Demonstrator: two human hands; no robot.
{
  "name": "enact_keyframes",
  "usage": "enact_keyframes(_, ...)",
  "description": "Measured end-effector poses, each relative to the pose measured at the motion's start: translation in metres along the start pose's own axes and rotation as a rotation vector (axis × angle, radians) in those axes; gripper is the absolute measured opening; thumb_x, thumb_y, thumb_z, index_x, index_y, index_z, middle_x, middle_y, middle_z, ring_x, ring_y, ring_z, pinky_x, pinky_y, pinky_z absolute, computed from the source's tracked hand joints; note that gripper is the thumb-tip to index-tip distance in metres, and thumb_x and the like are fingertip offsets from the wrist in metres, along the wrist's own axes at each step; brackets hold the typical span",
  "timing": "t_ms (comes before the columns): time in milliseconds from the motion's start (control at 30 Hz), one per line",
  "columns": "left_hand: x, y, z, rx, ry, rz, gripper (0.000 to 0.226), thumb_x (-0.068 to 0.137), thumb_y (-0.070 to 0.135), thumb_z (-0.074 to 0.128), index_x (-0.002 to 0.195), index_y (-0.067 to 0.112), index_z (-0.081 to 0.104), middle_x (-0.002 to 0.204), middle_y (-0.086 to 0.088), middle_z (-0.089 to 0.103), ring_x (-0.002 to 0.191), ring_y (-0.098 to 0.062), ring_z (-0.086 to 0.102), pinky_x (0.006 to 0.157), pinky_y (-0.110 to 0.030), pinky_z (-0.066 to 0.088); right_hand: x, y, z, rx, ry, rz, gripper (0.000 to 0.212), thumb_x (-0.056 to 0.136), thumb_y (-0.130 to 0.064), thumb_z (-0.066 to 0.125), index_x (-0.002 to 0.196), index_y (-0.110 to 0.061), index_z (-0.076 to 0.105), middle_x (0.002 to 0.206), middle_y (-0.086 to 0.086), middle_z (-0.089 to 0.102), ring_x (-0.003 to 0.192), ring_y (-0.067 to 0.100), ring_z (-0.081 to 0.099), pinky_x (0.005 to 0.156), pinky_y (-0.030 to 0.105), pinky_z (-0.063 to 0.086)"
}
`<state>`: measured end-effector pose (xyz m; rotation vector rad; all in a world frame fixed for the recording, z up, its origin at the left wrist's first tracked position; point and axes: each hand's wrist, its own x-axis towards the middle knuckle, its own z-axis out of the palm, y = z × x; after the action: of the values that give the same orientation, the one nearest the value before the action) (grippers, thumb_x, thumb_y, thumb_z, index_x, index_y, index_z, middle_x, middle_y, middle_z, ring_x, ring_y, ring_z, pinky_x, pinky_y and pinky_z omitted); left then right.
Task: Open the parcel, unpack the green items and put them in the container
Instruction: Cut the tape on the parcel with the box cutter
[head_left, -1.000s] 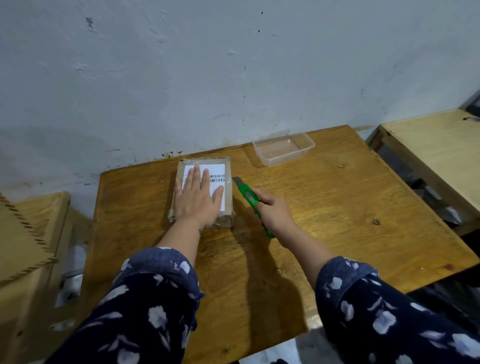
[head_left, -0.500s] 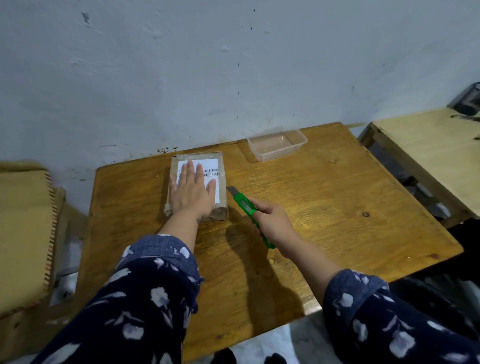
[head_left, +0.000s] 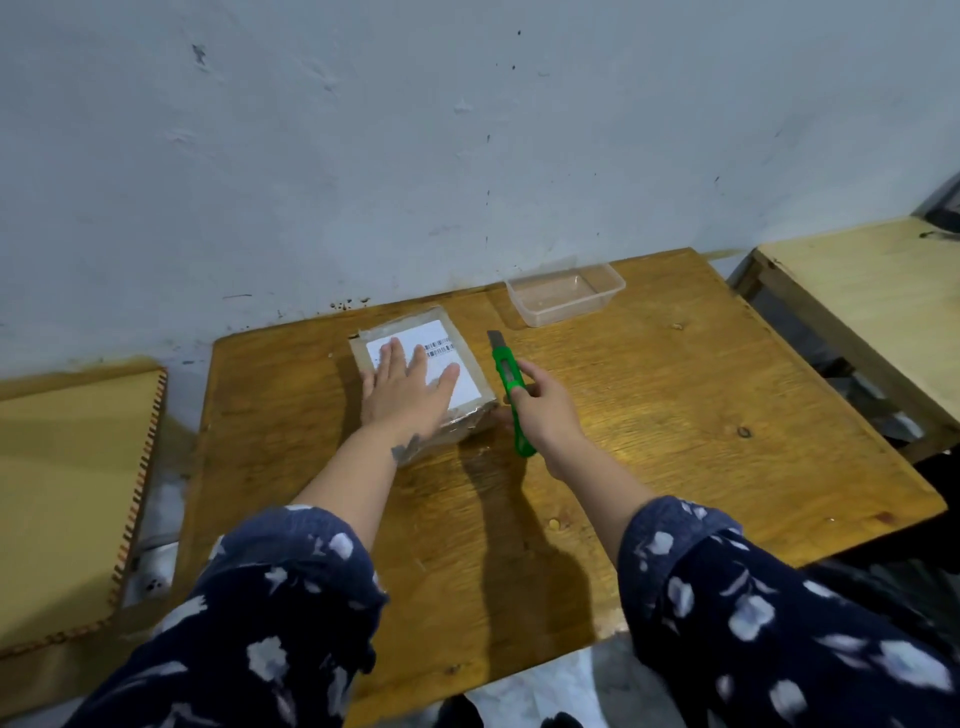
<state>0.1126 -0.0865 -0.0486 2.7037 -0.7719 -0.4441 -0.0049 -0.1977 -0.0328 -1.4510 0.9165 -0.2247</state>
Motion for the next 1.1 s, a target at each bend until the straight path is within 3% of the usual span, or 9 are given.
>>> enact_keyframes(133,-0.016,-0.046,-0.001,0.176,0.035,0.260,0.093,0.083,0.078,0.028,0.153,0.025,0.001,0.160,0.006,-0.012,0.146,-0.012,-0.015,0.118,-0.043,-0.007,0.006,-0.006,0.008,-0.026,-0.009,-0.014,0.046,0.098,-0.010,0.045,0.140,-0.028,0.041,0.118,0.003,0.057,0.086,0.012,0.067,0.066,0.025,0.055)
enact_keyframes(267,-0.021,-0.075,0.002,0.286,0.118,0.245,0.085,0.082,0.074,0.033,0.150,0.038,-0.004,0.159,0.003,-0.015,0.145,-0.024,-0.020,0.117,-0.051,-0.011,0.011,-0.011,0.013,-0.152,-0.059,-0.068,0.048,0.098,-0.012,0.045,0.142,-0.029,0.038,0.126,0.001,0.055,0.086,0.011,0.064,0.064,0.024,0.049)
enact_keyframes(333,-0.021,-0.079,0.001,0.192,0.137,0.166,0.082,0.085,0.066,0.042,0.150,0.041,-0.002,0.159,-0.002,-0.016,0.146,-0.032,-0.016,0.117,-0.051,-0.006,0.012,-0.011,0.012,-0.319,-0.045,-0.150,0.046,0.096,-0.013,0.050,0.139,-0.029,0.044,0.128,0.002,0.058,0.097,0.018,0.064,0.070,0.029,0.050)
enact_keyframes(467,-0.021,-0.074,0.005,-0.158,0.113,0.035,0.090,0.087,0.045,0.060,0.152,0.032,0.000,0.159,0.007,-0.021,0.147,-0.032,0.005,0.114,-0.055,0.025,0.010,-0.010,0.003,-0.719,0.019,-0.337,0.040,0.093,-0.012,0.052,0.126,-0.036,0.056,0.122,-0.003,0.063,0.110,0.024,0.059,0.089,0.038,0.045)
enact_keyframes(600,-0.023,-0.083,0.008,-0.222,0.152,0.022,0.095,0.085,0.041,0.064,0.153,0.026,-0.001,0.159,0.011,-0.017,0.148,-0.028,0.006,0.113,-0.055,0.028,-0.002,-0.012,0.011,-1.109,0.058,-0.624,0.043,0.095,-0.014,0.045,0.128,-0.039,0.053,0.124,-0.009,0.061,0.114,0.020,0.049,0.086,0.036,0.029)
enact_keyframes(733,-0.022,-0.080,0.010,-0.180,0.180,-0.002,0.097,0.084,0.049,0.061,0.153,0.028,-0.005,0.159,0.013,-0.013,0.147,-0.032,0.006,0.115,-0.051,0.018,-0.005,-0.017,0.014,-1.250,0.027,-0.812,0.046,0.095,-0.014,0.042,0.133,-0.038,0.049,0.118,-0.007,0.062,0.108,0.021,0.047,0.090,0.039,0.029)
enact_keyframes(867,-0.021,-0.084,0.011,-0.042,0.261,0.037,0.098,0.084,0.057,0.057,0.153,0.020,-0.001,0.161,0.006,-0.008,0.148,-0.018,0.007,0.118,-0.043,0.000,-0.007,-0.023,0.025,-1.281,0.018,-0.898,0.045,0.095,-0.014,0.042,0.134,-0.036,0.051,0.114,-0.005,0.063,0.104,0.022,0.047,0.088,0.039,0.028)
enact_keyframes(1100,-0.020,-0.085,0.012,0.039,0.251,0.046,0.093,0.088,0.052,0.055,0.153,0.019,-0.002,0.161,0.001,-0.009,0.148,-0.017,0.004,0.117,-0.045,-0.004,-0.009,-0.031,0.041,-1.391,-0.014,-0.987,0.045,0.093,-0.017,0.048,0.134,-0.036,0.050,0.116,-0.002,0.061,0.106,0.023,0.047,0.088,0.041,0.029)
